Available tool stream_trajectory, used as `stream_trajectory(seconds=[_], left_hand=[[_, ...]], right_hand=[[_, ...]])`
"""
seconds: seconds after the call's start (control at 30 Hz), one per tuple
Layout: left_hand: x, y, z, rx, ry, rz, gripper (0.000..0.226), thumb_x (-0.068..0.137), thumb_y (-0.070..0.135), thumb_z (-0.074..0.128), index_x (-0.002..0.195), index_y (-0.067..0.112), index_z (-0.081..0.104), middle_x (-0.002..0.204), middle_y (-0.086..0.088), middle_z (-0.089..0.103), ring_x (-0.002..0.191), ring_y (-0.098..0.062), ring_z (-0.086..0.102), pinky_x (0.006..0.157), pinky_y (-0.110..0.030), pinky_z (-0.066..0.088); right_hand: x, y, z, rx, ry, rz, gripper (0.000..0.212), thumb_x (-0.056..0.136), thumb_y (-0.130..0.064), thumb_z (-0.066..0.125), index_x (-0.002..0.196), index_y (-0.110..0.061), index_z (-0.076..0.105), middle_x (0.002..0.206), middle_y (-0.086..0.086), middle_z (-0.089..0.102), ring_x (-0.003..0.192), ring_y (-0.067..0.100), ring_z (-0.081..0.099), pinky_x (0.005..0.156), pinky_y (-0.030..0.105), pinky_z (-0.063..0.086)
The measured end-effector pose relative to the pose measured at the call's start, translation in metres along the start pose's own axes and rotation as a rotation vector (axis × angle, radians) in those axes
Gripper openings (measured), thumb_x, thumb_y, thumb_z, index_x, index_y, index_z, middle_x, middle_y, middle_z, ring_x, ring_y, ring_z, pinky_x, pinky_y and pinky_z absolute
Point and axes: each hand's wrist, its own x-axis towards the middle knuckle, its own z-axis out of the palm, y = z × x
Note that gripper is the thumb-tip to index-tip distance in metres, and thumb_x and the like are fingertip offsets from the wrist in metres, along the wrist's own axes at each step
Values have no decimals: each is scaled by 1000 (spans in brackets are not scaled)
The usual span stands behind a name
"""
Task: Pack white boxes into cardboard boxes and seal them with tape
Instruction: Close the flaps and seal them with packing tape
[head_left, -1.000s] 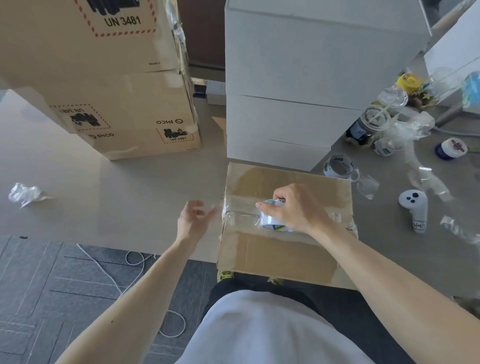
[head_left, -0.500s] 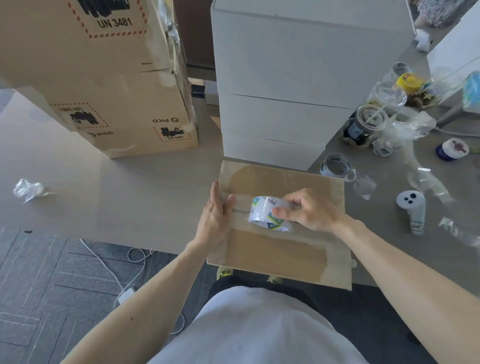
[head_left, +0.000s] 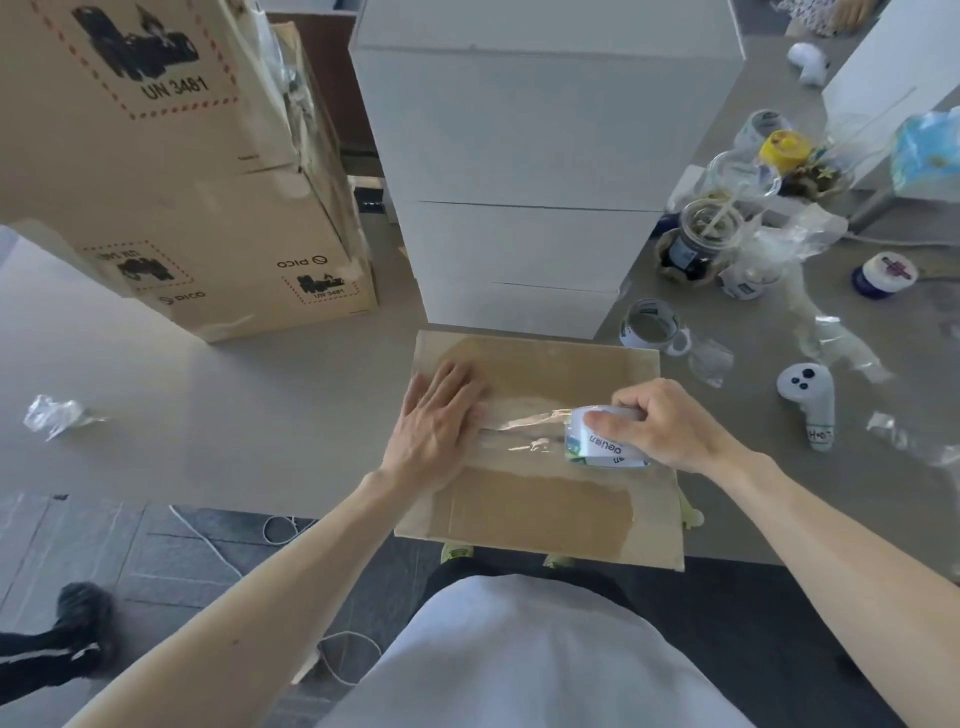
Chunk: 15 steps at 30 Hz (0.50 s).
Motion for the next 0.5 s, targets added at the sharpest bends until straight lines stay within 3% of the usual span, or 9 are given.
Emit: stream_trajectory(seconds=[0.1,0.2,0.3,0.37,0.43,0.5], left_hand=[[-2,5,10,123,-60,-31,55,106,48,11,158,30,19,166,7,6,153,-11,-7,124,-44,-5],[-2,8,14,170,-55,-68,55,106,48,10,158,31,12,165,10,-1,152,-10,-11,122,-38,-12],[-1,7,11,74,26,-30,51,106,46,20,148,29,43,163,6,24,153,-15,11,124,-44,1],[0,4,6,-51,88,19,42,105,44,27,116,23,62,143,4,49,140,-21,38,117,-44,19],[4,2,2,-101,103,30,37,102,43,30,96,20,60,122,5,56,120,-21,50,105,-38,25],[8,2,1,-114,89,12,34,101,41,31,89,20,54,113,7,55,111,-18,50,96,-35,23]], right_hand=[[-5,7,-2,77,-91,19,72,73,-68,61,55,-3,38,50,-3,38,46,12,32,47,25,23],[-11,8,-5,149,-128,59,61,73,-66,62,56,-11,42,50,-10,38,47,12,32,49,25,24],[-11,4,-6,131,-82,34,59,77,-60,64,55,-11,39,48,-11,36,45,10,31,48,23,23],[-11,0,-8,121,-38,-14,58,78,-56,65,53,-12,36,48,-10,34,45,9,30,47,23,23],[-13,-7,-10,149,-16,-56,61,77,-57,64,53,-10,36,49,-8,33,45,10,30,46,23,22],[-14,-17,-9,167,-20,-89,62,77,-57,65,53,-7,35,50,-6,33,46,11,30,46,22,22]])
